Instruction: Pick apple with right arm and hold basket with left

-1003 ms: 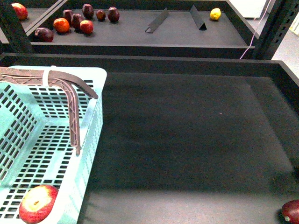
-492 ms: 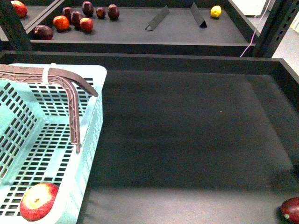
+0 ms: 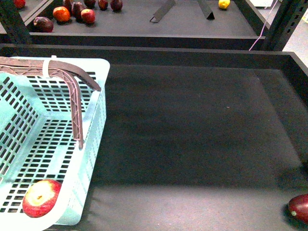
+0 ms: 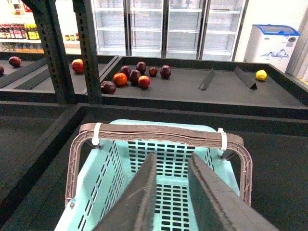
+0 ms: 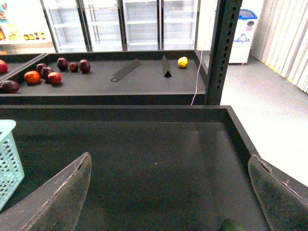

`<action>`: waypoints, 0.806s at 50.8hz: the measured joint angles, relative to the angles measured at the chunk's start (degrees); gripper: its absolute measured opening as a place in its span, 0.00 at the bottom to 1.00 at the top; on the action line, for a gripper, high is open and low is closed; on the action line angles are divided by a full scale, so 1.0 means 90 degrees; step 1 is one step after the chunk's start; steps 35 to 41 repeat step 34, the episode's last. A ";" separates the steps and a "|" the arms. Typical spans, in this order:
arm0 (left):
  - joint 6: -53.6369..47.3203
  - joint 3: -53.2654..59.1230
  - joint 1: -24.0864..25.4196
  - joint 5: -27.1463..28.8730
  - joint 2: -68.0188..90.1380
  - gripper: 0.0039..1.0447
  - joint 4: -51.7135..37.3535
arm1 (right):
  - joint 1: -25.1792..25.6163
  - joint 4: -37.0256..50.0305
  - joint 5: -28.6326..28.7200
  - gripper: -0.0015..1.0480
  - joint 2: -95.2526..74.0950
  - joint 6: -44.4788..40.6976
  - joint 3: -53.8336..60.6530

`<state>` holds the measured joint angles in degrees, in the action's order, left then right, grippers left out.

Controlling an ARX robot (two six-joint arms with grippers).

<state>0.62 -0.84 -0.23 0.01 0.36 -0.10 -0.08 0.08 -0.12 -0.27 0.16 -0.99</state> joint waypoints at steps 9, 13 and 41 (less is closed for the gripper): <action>0.0000 0.0000 0.0000 0.0000 0.0000 0.56 0.0000 | 0.0000 0.0000 0.0000 0.92 0.0000 0.0000 0.0000; 0.0000 0.0000 0.0000 0.0000 0.0000 0.70 0.0000 | 0.0000 0.0000 0.0000 0.92 0.0000 0.0000 0.0000; -0.0015 0.0000 0.0000 0.0000 0.0000 0.94 0.0000 | 0.0000 0.0000 0.0000 0.92 0.0000 0.0000 0.0000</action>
